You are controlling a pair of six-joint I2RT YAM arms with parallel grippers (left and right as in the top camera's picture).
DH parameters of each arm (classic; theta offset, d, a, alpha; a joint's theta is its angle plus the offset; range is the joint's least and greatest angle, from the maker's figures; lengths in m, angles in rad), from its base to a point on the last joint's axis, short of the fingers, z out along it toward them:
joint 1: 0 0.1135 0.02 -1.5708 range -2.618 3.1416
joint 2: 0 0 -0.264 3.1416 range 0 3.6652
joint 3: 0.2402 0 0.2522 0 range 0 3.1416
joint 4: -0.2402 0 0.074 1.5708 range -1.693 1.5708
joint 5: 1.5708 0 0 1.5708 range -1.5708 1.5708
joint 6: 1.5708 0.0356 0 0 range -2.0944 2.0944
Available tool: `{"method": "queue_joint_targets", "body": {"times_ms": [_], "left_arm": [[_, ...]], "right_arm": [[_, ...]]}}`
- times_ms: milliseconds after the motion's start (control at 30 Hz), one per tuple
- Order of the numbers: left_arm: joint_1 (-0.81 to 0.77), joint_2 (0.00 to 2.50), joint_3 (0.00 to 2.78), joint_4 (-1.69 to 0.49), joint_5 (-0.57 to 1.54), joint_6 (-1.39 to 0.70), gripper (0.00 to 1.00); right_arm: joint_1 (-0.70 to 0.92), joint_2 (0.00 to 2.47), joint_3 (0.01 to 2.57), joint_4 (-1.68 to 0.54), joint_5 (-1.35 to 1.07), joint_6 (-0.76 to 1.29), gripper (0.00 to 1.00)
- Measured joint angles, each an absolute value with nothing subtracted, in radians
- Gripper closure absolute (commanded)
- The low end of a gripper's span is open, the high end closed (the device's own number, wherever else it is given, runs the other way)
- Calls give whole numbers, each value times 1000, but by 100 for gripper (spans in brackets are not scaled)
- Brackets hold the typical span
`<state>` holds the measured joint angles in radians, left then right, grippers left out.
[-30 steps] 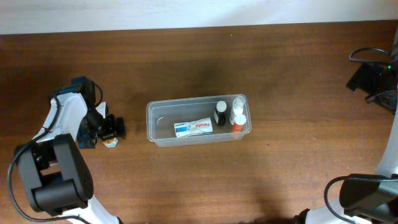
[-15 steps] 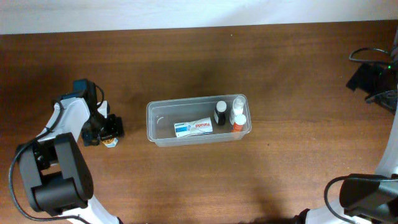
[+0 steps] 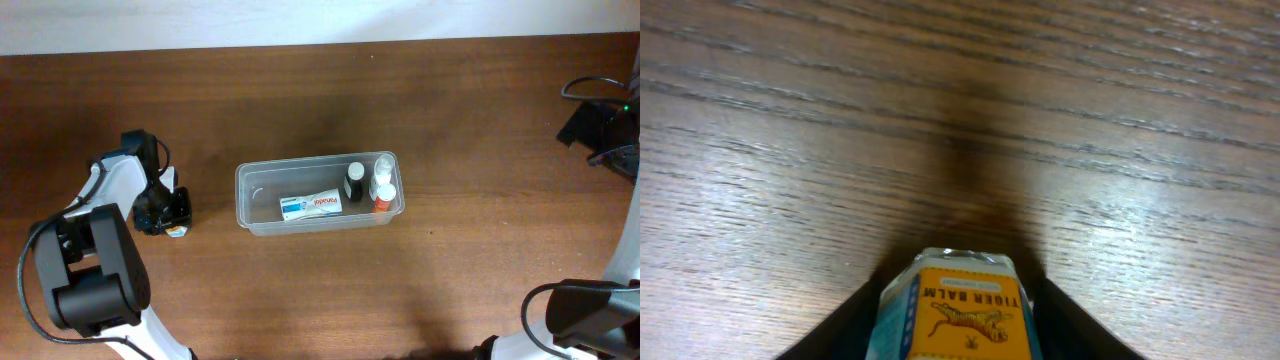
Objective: Pack container
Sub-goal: 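Close the left gripper on the Tiger Balm jar and lift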
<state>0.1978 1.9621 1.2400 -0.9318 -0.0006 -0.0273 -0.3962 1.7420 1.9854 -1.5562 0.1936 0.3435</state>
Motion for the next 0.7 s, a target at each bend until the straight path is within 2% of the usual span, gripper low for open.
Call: {"method": "queue_joint_targets", "body": {"times_ms": [67, 400, 700], "left_arm": [[198, 1962, 1243, -934, -1, -25, 74], [199, 1968, 1254, -934, 18, -27, 74], [192, 2025, 1423, -1084, 199, -27, 74]], "right_arm": [[-396, 1742, 1985, -1556, 194, 344, 2], [-396, 1742, 1985, -1556, 194, 344, 2], [-396, 1742, 1985, -1556, 194, 343, 2]]}}
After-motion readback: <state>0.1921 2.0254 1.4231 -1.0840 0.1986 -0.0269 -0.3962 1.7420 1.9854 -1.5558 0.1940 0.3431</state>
